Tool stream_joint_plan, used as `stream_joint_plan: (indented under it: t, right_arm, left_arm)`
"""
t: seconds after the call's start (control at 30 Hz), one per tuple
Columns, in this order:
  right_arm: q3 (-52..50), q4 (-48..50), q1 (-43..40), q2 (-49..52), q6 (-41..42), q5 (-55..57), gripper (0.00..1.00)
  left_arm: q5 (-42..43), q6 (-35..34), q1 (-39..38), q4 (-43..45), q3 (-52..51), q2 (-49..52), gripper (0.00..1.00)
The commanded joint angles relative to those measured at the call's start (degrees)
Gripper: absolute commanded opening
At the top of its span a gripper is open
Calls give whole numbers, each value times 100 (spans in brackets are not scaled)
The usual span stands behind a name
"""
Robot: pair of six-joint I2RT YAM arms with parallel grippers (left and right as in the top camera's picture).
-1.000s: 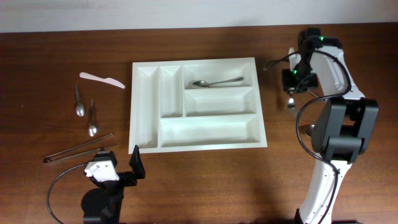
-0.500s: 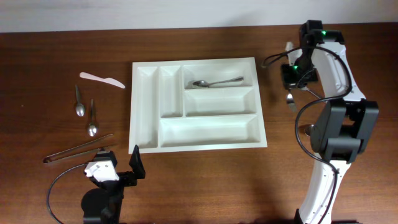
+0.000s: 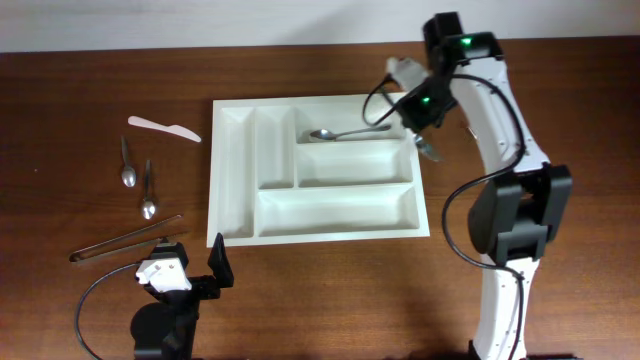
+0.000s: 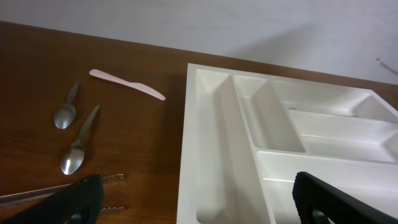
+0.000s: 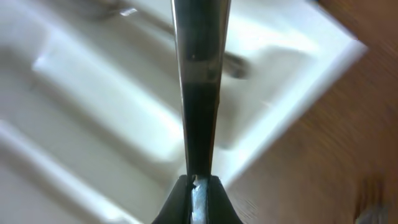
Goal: Pack container
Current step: 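Carry the fork into the tray's middle right compartment and release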
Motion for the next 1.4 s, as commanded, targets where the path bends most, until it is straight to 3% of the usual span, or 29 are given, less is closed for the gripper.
stream_joint_plan:
  t: [0.0,0.37,0.7,0.8,0.87,0.9,1.13,1.27,1.37]
  right_arm:
    - [105,-149,363,-177,-1484,-208,4]
    - [59,-592,909,-175,-3707,-682,4]
    - [-208,-584,903,-120,-4098,-960,4]
    - [-208,-426,903,-79,-4035,-962,5]
    - [-208,-304,903,-74,-3825,-962,40]
    - [-208,-245,903,-74,-3751,-962,48]
    - [-205,-26,903,-74,-3348,-957,56]
    - [-162,188,876,-81,-2509,-822,56]
    - [-92,378,782,-81,-1333,-315,56]
  left_arm:
    - [83,52,20,-11,-17,-44,99]
    - [83,52,20,-11,-17,-44,99]
    - [83,52,20,-11,-17,-44,99]
    - [83,52,20,-11,-17,-44,99]
    - [83,52,20,-11,-17,-44,99]
    - [83,52,20,-11,-17,-44,99]
    - [83,52,20,-11,-17,-44,99]
    - [83,52,20,-11,-17,-44,99]
    - [83,52,20,-11,-17,-44,99]
